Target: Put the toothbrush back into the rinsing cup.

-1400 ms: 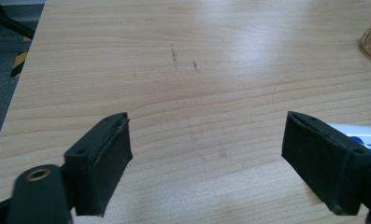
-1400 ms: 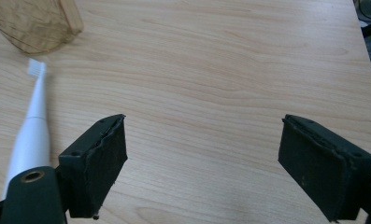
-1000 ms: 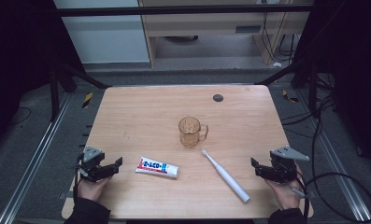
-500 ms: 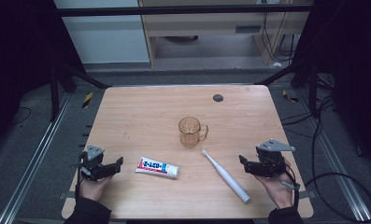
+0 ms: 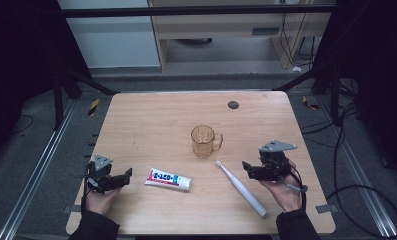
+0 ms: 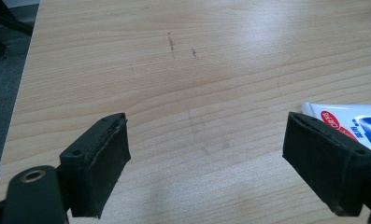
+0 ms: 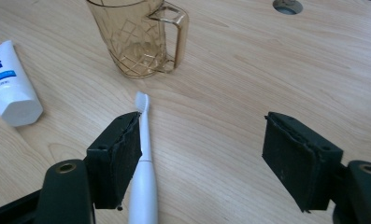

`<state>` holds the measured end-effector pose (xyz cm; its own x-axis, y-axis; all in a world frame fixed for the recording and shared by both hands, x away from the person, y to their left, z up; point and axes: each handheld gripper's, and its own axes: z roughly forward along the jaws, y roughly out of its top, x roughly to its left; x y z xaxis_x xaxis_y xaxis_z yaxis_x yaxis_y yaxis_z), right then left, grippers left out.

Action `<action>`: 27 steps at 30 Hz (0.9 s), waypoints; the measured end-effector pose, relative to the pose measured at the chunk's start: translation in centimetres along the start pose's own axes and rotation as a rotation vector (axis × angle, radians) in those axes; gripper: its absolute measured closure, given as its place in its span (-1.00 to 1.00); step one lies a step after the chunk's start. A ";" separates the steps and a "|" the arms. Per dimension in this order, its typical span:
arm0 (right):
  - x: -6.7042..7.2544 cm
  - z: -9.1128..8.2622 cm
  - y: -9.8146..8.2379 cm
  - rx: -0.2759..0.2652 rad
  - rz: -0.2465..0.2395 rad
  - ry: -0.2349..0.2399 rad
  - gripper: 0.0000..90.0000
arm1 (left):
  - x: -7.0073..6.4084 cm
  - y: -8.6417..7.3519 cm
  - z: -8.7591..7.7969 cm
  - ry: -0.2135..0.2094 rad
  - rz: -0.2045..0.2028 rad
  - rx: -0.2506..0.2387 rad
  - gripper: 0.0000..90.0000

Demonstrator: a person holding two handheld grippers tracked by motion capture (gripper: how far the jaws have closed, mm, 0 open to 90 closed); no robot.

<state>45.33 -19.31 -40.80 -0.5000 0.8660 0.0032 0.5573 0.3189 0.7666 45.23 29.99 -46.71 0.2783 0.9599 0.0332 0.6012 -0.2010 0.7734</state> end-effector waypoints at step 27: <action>2.4 3.5 0.7 0.188 -0.078 0.058 -0.22 | 0.0 0.1 0.1 0.004 0.019 0.011 -0.68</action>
<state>46.88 -15.66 -42.51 -0.5806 0.8141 -0.0102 0.6269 0.4551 0.6324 45.34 29.95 -46.66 0.2867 0.9567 0.0508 0.6040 -0.2217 0.7656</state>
